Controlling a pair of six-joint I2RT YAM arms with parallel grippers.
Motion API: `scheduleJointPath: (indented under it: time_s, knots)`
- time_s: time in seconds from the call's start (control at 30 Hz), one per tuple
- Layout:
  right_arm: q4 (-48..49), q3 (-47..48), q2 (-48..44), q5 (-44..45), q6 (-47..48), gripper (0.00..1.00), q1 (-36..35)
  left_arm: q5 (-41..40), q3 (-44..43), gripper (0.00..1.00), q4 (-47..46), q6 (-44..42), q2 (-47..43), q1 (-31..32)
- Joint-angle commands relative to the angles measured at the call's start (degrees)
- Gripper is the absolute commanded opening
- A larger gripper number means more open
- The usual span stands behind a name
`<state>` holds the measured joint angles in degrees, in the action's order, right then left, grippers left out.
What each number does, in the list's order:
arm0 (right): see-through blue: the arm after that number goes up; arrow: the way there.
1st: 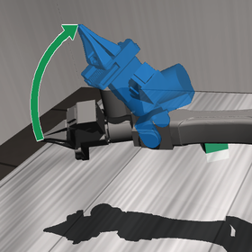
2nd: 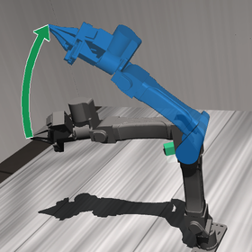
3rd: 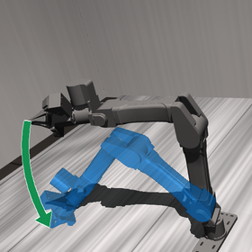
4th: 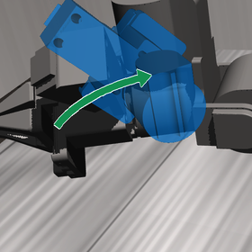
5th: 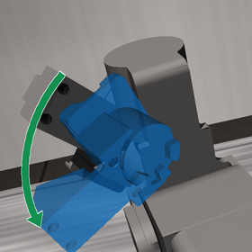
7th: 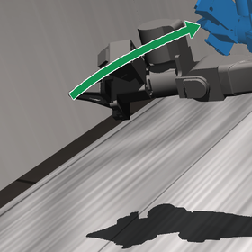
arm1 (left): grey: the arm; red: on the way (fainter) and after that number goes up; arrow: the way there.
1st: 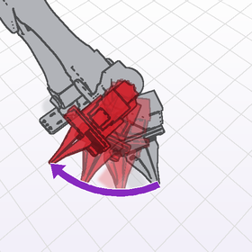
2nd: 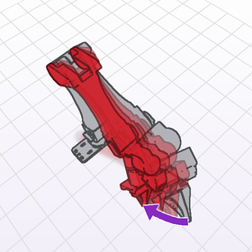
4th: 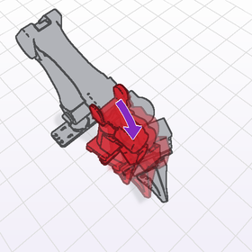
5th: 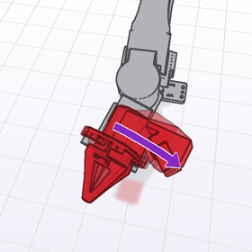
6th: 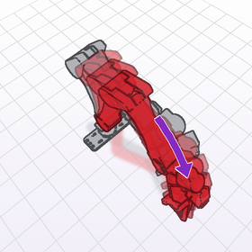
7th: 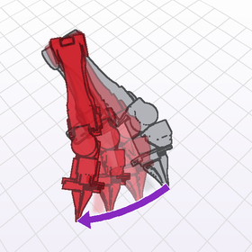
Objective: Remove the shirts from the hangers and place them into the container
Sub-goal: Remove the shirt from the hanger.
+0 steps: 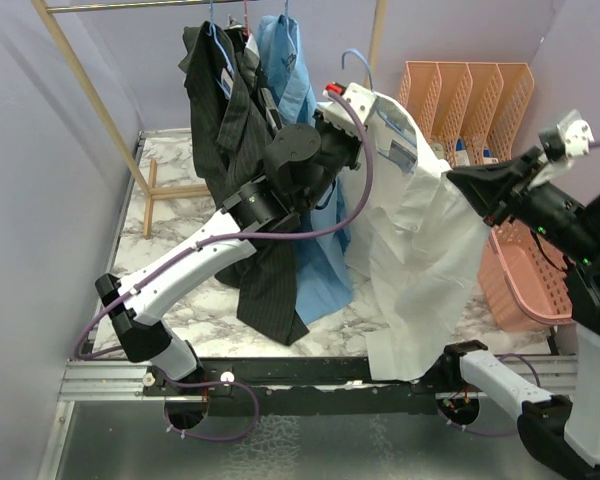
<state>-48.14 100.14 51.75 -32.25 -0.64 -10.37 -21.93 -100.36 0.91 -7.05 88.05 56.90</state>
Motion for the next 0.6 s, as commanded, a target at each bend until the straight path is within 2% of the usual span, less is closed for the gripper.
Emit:
scheduleJointPath:
  time_s: [0.0, 0.17, 0.33, 0.37, 0.47, 0.5, 0.57]
  knots:
    - [-4.48, 5.83, 6.67, 3.95, 2.61, 0.05, 0.04, -2.93, -11.63, 0.0, 13.06, 3.39, 3.49, 0.05]
    - [-5.98, 9.76, 10.99, 7.31, 3.83, 0.11, 0.0, -6.04, -19.02, 0.0, 22.98, 4.86, 7.22, 0.05]
    - [-5.71, 8.03, 10.67, 8.8, 4.28, 0.13, 0.0, -8.25, -16.93, 0.0, 24.78, 5.52, 6.5, 0.04]
    - [-5.51, 7.01, 10.23, 8.79, 4.33, 0.19, 0.05, -8.43, -16.33, 0.0, 24.45, 5.56, 6.22, 0.03]
    - [-5.56, 5.94, 9.06, 10.3, 5.53, 0.57, 0.01, -9.88, -16.75, 0.0, 24.56, 5.36, 6.74, 0.05]
    - [-5.56, 6.18, 8.61, 10.83, 6.21, 0.65, 0.05, -10.19, -17.29, 0.0, 24.71, 5.38, 7.16, 0.05]
    - [-5.59, 7.64, 7.35, 11.6, 7.38, 0.73, 0.01, -10.45, -18.83, 0.0, 25.02, 5.38, 8.11, 0.04]
